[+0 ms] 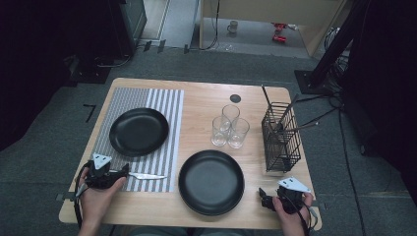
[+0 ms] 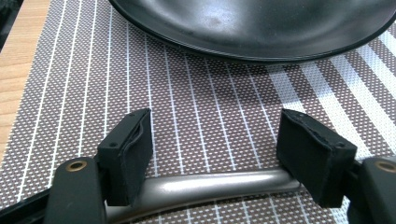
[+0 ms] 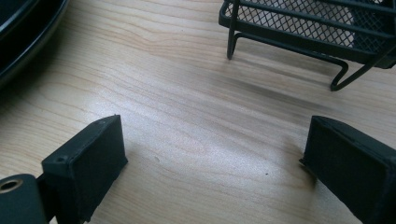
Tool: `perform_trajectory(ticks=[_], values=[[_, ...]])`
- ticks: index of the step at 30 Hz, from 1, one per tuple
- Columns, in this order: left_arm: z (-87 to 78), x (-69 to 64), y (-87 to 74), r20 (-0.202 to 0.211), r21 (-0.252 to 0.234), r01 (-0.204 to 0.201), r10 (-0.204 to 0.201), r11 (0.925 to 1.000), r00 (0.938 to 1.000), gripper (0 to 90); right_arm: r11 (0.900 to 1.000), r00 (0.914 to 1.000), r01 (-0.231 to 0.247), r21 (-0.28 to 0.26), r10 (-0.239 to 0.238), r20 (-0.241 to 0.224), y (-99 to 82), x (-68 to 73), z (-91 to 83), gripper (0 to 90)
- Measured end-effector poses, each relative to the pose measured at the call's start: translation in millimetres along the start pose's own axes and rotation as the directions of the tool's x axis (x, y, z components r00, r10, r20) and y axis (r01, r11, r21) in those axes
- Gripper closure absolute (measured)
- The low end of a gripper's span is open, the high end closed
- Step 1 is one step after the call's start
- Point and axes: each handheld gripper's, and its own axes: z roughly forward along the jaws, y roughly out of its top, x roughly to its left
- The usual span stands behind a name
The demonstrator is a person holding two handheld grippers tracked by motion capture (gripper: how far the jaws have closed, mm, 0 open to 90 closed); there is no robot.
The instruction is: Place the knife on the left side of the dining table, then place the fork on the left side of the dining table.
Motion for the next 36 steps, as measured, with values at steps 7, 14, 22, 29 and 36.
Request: perform_trajectory(ticks=[7,14,22,29,36], values=[[-1.9,1.9,-2.9,0.017,-0.014,0.008,-0.007,0.9999,0.9998,27.1,1.0000,1.0000,0.000,0.000,0.000,0.000,-0.1,0.1,0.0,5.3],[-1.5,3.3,-3.2,0.038,-0.019,0.008,-0.007,0.9998,0.9992,24.3,1.0000,1.0000,-0.001,0.000,0.001,0.000,0.0,-0.1,0.1,5.0],[-2.8,9.7,-1.7,0.098,-0.053,0.030,-0.024,0.9982,0.9948,12.1,1.0000,1.0000,0.001,0.008,-0.001,-0.002,0.4,0.3,0.8,2.4],[-2.0,14.4,-2.7,0.141,-0.055,0.057,-0.048,0.9969,0.9889,9.5,0.9973,0.9986,-0.052,-0.053,0.051,-0.010,-1.4,-4.8,-7.4,6.3],[-2.0,11.9,-2.9,0.120,-0.049,0.049,-0.042,0.9976,0.9918,9.6,0.9877,0.9974,-0.070,-0.140,0.067,-0.024,7.6,-2.6,-31.5,6.2]])
